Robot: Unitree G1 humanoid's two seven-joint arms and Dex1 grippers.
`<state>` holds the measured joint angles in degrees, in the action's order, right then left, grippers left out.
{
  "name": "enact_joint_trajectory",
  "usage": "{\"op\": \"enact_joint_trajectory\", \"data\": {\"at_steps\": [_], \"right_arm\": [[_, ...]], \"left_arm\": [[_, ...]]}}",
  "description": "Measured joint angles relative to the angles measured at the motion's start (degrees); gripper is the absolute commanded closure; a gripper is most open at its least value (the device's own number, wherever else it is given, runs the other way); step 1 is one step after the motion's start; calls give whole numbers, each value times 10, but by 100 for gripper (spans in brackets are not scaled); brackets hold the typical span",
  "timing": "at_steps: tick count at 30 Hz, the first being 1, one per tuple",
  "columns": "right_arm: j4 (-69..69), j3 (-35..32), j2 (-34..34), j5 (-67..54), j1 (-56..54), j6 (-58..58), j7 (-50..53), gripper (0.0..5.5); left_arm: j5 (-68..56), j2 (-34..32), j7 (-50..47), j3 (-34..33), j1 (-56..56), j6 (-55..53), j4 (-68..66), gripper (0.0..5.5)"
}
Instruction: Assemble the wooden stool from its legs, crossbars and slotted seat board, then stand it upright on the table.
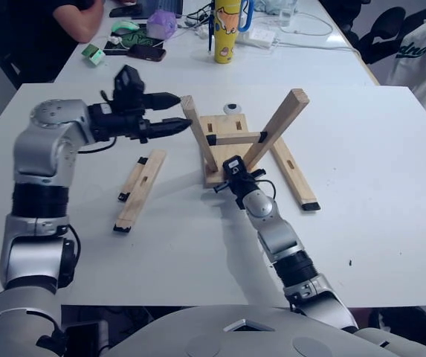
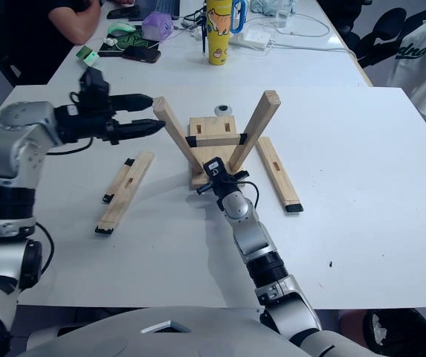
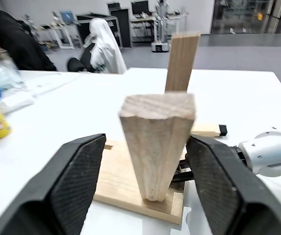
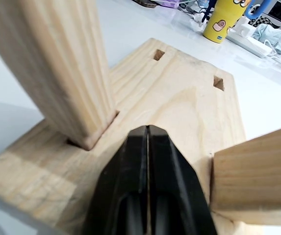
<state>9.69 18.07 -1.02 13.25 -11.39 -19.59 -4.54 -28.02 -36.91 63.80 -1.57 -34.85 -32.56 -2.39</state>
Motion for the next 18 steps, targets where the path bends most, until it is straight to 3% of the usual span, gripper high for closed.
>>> {"op": "enact_joint_trajectory", "data": {"at_steps": [4, 9, 13, 18], "right_arm": [[1, -3, -4, -3, 0, 0, -7, 550], [7, -7, -4, -5, 0, 8, -12, 550], [13, -9, -4, -7, -1, 19, -15, 550], [23, -7, -3, -7, -6, 30, -21, 550]], "left_arm": [[-101, -9, -44, -78, 6, -91, 84, 322], [-200, 91, -195, -175, -95, -94, 49, 400], [-167, 161, -261, -144, -105, -50, 28, 461], [-120, 213, -271, -68, -78, -23, 15, 535]]}}
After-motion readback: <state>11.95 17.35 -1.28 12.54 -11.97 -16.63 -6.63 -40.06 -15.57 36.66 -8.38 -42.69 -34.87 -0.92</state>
